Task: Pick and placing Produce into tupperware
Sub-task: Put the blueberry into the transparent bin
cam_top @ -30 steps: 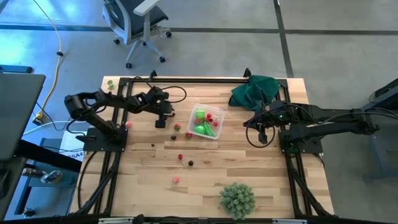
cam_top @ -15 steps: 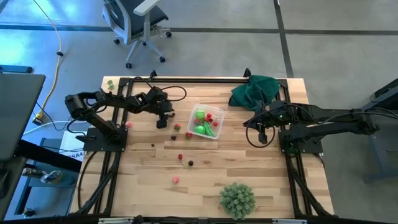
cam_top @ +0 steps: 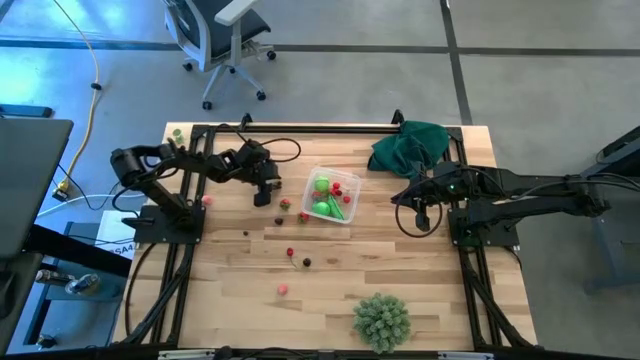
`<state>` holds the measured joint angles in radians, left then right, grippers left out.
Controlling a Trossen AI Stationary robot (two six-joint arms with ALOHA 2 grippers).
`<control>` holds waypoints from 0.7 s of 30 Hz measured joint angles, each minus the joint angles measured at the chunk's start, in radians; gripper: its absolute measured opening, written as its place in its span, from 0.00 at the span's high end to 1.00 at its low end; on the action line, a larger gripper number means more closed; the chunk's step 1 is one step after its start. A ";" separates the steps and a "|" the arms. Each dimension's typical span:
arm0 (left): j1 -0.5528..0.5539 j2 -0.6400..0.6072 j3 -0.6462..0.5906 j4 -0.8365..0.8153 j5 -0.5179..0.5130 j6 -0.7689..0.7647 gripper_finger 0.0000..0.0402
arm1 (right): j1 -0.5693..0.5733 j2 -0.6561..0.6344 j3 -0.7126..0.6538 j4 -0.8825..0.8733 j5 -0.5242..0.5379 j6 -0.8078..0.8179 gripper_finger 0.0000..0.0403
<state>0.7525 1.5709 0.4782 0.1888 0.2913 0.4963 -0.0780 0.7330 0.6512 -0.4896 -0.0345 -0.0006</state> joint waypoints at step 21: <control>0.000 0.000 0.000 -0.014 0.016 -0.027 0.80 | 0.000 0.000 0.000 0.000 0.000 0.000 0.94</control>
<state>0.7525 1.5711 0.4782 0.1753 0.3078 0.4694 -0.0778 0.7330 0.6512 -0.4896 -0.0345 -0.0003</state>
